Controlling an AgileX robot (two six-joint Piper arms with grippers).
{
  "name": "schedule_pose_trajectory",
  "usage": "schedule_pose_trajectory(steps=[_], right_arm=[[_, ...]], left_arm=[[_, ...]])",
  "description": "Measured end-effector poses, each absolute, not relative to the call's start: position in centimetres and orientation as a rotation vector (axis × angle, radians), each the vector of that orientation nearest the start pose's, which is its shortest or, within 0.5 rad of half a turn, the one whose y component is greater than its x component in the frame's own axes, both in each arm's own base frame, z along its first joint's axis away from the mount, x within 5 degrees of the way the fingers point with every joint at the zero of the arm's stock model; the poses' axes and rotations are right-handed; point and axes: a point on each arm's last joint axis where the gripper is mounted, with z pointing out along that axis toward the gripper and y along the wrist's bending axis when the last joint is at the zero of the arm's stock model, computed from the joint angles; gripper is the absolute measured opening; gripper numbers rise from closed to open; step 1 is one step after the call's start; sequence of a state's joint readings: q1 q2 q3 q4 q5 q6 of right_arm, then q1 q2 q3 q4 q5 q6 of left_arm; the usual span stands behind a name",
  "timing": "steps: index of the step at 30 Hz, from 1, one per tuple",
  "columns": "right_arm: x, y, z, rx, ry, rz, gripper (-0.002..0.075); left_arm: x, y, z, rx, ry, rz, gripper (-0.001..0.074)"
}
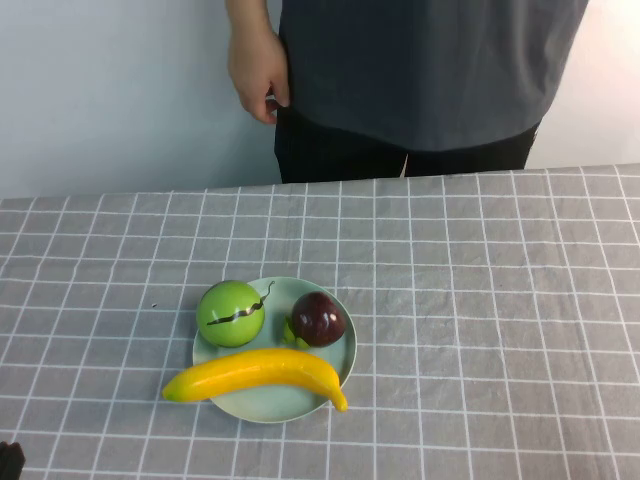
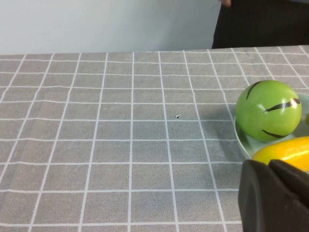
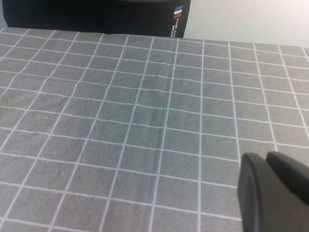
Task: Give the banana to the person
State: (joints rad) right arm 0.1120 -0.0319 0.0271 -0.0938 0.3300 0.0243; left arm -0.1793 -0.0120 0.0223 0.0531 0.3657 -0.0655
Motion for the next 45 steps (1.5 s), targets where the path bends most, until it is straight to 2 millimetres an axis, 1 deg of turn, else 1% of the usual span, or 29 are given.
schedule_pose_trajectory(steps=[38, 41, 45], right_arm=[[5.26, 0.31, 17.61, -0.138, 1.802, 0.006, -0.0009], [5.26, 0.31, 17.61, -0.138, 1.802, 0.006, -0.0009], [5.26, 0.31, 17.61, -0.138, 1.802, 0.006, -0.0009]], left_arm=[[5.22, -0.76, 17.35, 0.140, 1.855, -0.116, -0.0004], [5.23, -0.86, 17.46, 0.099, 1.847, -0.162, -0.0004], [5.28, -1.12, 17.76, -0.027, 1.817, -0.302, -0.0004]])
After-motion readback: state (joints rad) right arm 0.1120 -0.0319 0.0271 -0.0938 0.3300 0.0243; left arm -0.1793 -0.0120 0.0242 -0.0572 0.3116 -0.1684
